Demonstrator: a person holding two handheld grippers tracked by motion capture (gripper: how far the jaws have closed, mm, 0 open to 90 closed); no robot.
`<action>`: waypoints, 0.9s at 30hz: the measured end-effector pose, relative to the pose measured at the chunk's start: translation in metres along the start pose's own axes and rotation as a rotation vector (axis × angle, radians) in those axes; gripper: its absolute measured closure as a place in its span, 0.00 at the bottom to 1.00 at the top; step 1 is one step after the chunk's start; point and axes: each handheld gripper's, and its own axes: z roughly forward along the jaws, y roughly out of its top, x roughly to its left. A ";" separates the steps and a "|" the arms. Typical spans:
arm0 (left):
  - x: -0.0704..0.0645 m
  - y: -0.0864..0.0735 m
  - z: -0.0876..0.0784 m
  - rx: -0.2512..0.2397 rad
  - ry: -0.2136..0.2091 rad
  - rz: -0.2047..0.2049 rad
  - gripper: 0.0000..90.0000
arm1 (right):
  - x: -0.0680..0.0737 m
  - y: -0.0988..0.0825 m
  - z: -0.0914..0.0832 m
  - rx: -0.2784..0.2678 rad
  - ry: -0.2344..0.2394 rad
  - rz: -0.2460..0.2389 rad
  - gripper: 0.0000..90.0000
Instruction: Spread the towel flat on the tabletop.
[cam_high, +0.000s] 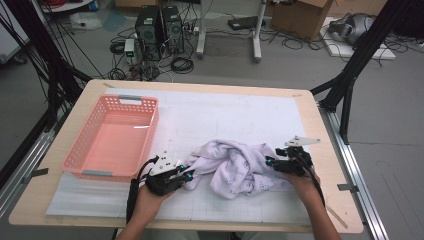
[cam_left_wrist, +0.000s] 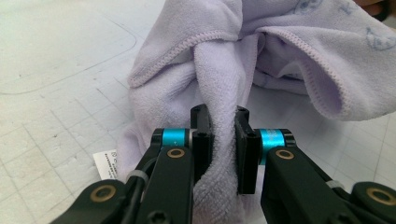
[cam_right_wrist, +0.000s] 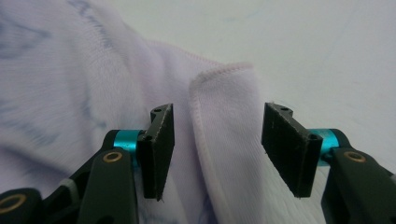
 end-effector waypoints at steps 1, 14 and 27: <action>0.000 0.000 0.000 -0.001 -0.001 -0.001 0.89 | 0.000 0.003 0.010 0.039 0.004 -0.015 0.48; -0.001 -0.003 0.000 0.010 -0.011 0.000 0.89 | -0.041 0.093 0.044 -0.074 -0.186 -0.008 0.95; -0.006 0.002 -0.003 -0.012 -0.004 -0.023 0.55 | -0.053 0.106 0.005 -0.203 -0.219 0.108 0.69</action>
